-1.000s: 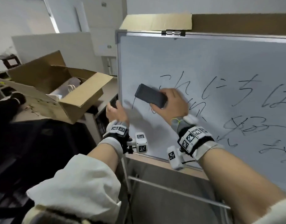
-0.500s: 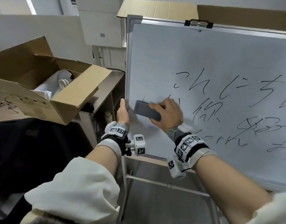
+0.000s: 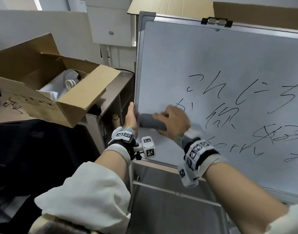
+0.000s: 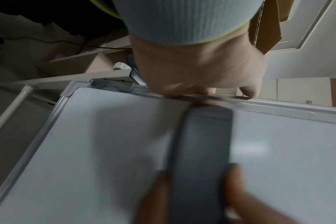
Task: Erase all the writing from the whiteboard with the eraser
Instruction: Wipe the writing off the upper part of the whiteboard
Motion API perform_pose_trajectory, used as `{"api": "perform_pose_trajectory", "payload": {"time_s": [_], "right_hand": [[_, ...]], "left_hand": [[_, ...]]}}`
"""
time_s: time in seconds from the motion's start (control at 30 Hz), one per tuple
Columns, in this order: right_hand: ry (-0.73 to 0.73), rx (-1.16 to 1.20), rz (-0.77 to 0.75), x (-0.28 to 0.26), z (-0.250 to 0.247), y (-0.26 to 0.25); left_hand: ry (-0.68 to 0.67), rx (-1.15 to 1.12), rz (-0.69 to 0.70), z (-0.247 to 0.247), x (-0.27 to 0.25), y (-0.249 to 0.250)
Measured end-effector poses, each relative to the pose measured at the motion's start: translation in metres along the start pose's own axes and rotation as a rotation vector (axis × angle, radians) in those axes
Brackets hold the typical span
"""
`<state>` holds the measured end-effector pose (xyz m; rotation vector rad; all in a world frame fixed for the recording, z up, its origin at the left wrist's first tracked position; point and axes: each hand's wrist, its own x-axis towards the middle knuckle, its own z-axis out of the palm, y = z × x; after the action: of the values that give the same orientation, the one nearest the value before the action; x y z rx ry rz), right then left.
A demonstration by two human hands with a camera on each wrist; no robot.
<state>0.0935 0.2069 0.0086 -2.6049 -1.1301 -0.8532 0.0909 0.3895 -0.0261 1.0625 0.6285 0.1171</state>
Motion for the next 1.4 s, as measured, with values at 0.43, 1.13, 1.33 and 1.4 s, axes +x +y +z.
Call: {"api": "perform_pose_trajectory", "payload": {"time_s": [0.43,1.13,1.33,1.4], "right_hand": [[0.089,0.046,0.104,0.008,-0.005,-0.002],[0.072,0.077,0.213,-0.036,-0.034,0.046],[0.526,0.029,0.423,0.019,-0.105,0.083],[0.548,-0.017,0.398,0.022,-0.111,0.087]], "left_hand": [[0.047,-0.002,-0.065,-0.007,0.04,-0.014],[0.269,-0.033,0.122,0.027,-0.049,0.016],[0.272,-0.078,0.285,0.061,-0.043,0.06],[0.29,-0.07,0.316,0.072,-0.041,0.074]]}}
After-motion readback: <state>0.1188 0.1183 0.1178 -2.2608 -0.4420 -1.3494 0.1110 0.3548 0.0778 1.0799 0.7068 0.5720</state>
